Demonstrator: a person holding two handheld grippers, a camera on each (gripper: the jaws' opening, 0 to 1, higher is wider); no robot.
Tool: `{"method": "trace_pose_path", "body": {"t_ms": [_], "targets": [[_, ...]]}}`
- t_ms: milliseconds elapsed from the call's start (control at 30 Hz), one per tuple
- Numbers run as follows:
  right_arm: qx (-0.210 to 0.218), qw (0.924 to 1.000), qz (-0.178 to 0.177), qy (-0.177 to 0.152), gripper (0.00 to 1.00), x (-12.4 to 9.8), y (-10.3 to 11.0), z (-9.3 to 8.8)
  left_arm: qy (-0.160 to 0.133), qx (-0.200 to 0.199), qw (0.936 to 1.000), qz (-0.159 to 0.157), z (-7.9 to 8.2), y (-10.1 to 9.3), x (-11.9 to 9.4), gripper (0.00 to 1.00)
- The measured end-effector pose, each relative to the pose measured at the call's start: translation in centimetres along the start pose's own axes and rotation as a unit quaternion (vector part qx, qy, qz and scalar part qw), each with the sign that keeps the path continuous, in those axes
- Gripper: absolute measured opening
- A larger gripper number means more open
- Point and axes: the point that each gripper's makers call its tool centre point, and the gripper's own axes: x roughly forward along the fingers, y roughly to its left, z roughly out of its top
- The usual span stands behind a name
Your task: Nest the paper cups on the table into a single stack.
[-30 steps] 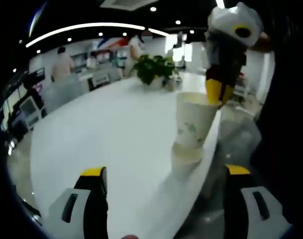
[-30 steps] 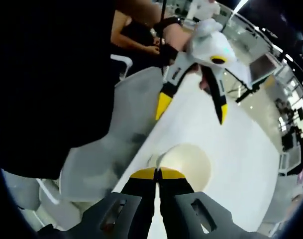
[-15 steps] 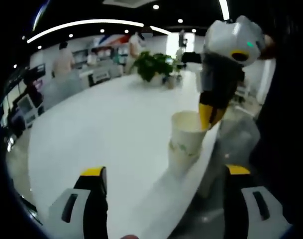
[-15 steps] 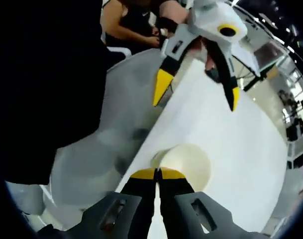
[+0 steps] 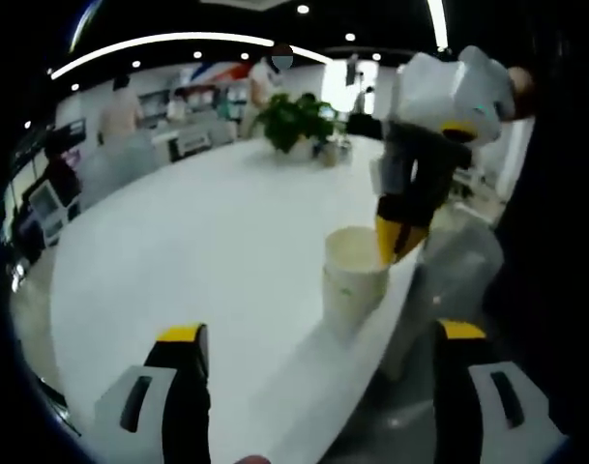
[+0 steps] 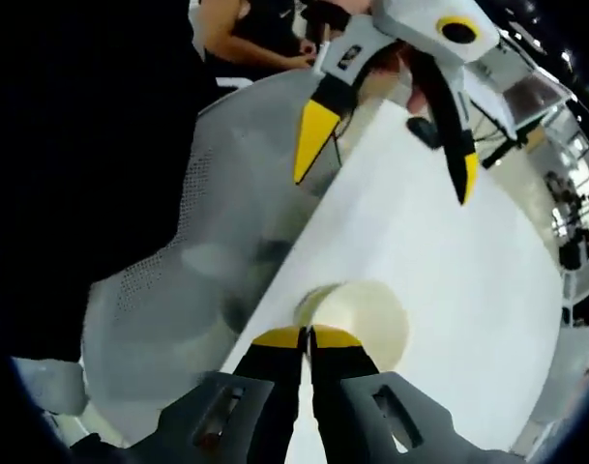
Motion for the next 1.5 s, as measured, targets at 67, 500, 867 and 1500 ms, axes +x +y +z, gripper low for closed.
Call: {"method": "trace_pose_path", "body": {"t_ms": [67,500,867,1500], "targets": [[0.017,0.9998,-0.003,-0.007,0.06,-0.1,-0.2,0.0,-0.003,-0.003,1.0000,-0.001,0.1,0.0,0.0,0.96],[0.028,0.9995,-0.002,-0.011,0.10,0.4,0.4,-0.4,-0.001,-0.007,1.0000,-0.005,-0.4,-0.3,0.5,0.95],[0.082,0.9955,-0.016,-0.045,0.18,-0.3,0.2,0.0,-0.006,-0.015,0.9999,-0.004,-0.4,-0.2,0.4,0.96],[0.286,0.9351,-0.117,-0.175,0.62,-2.4,-1.5,-2.2,-0.024,0.008,0.9994,-0.022,0.4,-0.9,1.1,0.94]]}}
